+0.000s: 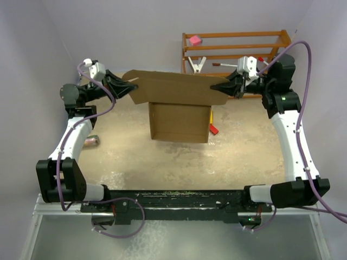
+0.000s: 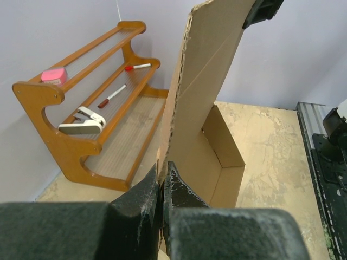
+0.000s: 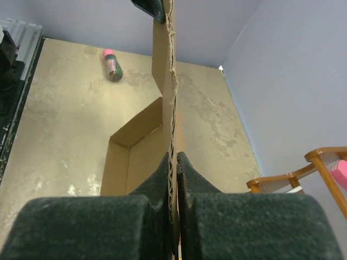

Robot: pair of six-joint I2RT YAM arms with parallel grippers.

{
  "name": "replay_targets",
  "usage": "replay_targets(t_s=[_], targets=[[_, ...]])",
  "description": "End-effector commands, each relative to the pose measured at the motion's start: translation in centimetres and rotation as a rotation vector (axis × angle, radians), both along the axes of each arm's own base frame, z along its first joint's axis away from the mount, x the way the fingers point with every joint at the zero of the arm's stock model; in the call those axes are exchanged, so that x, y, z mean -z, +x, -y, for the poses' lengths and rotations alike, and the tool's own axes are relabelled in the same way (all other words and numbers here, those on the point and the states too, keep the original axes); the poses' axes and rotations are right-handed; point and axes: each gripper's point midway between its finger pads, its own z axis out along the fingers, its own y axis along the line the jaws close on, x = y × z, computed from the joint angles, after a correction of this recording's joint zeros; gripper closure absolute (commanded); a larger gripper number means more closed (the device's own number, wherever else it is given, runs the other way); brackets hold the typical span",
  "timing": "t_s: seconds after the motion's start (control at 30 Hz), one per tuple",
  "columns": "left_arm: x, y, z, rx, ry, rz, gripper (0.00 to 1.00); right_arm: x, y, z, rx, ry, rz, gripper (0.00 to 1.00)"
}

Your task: Fold the paper box

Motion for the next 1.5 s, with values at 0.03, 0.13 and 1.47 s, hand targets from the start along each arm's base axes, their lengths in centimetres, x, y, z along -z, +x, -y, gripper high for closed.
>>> replay_targets(t_s=[0.03, 0.13, 1.47], targets=[[-0.4, 0.3, 0.4, 0.005, 0.004, 0.03, 0.95, -0.2, 0.0, -0.1, 0.011, 0.0, 0.057, 1.0], [-0.2, 1.1, 0.3, 0.008, 0.001, 0.011, 0.95, 0.2, 0.9, 0.0, 0.031, 0.001, 0.097, 1.0], [2.4, 3.5, 0.8, 0.106, -0.086, -0.085, 0.95, 2.1, 4.1, 0.4, 0.111, -0.011, 0.088, 1.0]])
